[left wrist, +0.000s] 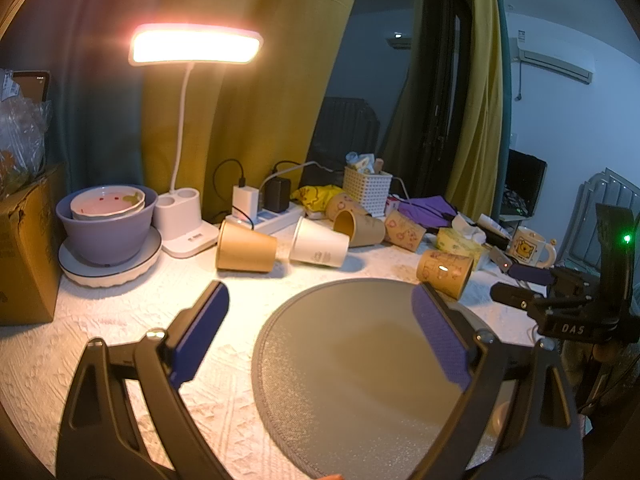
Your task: Flip cup upright
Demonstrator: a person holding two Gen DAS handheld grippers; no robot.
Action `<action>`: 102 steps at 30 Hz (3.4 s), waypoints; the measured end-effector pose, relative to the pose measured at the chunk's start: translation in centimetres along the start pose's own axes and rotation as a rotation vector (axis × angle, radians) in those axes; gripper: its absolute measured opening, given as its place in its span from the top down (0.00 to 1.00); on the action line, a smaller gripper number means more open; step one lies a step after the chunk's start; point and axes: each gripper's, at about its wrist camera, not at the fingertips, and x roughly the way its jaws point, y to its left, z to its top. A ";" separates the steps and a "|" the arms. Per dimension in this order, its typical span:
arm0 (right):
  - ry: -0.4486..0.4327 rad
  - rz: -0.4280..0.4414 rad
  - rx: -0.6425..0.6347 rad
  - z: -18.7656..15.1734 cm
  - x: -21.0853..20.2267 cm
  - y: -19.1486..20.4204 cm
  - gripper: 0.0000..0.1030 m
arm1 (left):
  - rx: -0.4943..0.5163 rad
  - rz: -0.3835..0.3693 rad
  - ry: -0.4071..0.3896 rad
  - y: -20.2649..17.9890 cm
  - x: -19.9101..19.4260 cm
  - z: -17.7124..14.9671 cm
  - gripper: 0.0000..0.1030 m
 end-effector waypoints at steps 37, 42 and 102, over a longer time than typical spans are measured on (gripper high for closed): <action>0.050 0.061 0.133 6.9 10.1 -13.5 0.28 | -0.068 0.025 0.338 -5.1 16.0 7.0 0.09; 0.055 0.132 0.207 8.7 12.2 -16.4 0.28 | -0.081 0.028 0.373 -6.8 20.5 9.0 0.09; 0.090 0.156 0.343 15.9 14.4 -20.5 0.28 | 0.077 -0.100 0.378 -13.3 33.0 16.4 0.34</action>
